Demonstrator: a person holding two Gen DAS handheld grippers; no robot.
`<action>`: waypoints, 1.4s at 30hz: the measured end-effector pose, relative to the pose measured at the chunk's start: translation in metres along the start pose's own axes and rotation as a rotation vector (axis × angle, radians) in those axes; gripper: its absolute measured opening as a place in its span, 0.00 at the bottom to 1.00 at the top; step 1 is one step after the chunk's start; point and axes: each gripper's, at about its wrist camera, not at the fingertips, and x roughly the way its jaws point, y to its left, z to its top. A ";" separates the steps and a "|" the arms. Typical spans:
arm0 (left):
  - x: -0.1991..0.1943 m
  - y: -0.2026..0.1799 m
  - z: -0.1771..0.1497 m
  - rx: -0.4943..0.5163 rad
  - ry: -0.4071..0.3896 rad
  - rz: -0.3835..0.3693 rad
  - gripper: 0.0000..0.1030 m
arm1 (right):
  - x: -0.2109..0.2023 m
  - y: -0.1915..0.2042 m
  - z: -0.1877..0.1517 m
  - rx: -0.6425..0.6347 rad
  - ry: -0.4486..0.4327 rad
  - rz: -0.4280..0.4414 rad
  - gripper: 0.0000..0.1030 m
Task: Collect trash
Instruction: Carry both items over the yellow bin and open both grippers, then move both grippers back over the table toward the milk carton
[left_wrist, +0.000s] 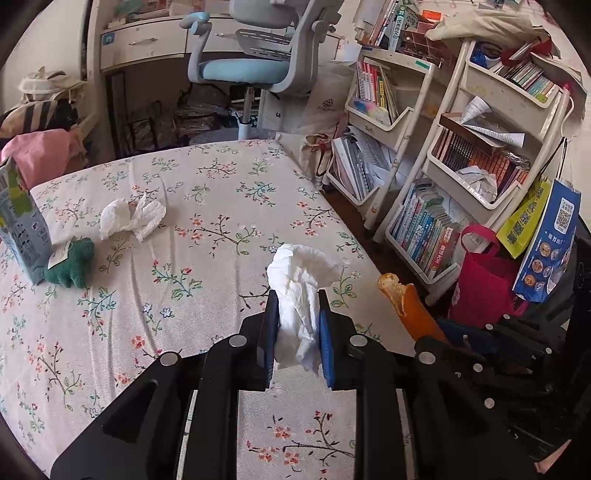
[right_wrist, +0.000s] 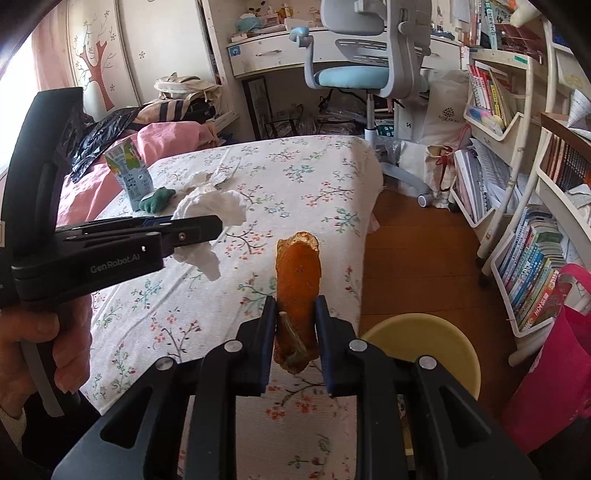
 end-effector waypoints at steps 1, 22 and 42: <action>0.001 -0.003 0.001 0.001 -0.001 -0.008 0.19 | -0.001 -0.006 -0.001 0.012 0.001 -0.014 0.21; 0.060 -0.134 -0.008 0.087 0.101 -0.193 0.54 | -0.061 -0.100 -0.010 0.309 -0.179 -0.178 0.58; 0.002 -0.024 0.014 -0.176 -0.124 0.107 0.72 | -0.030 -0.022 0.000 0.065 -0.110 -0.024 0.69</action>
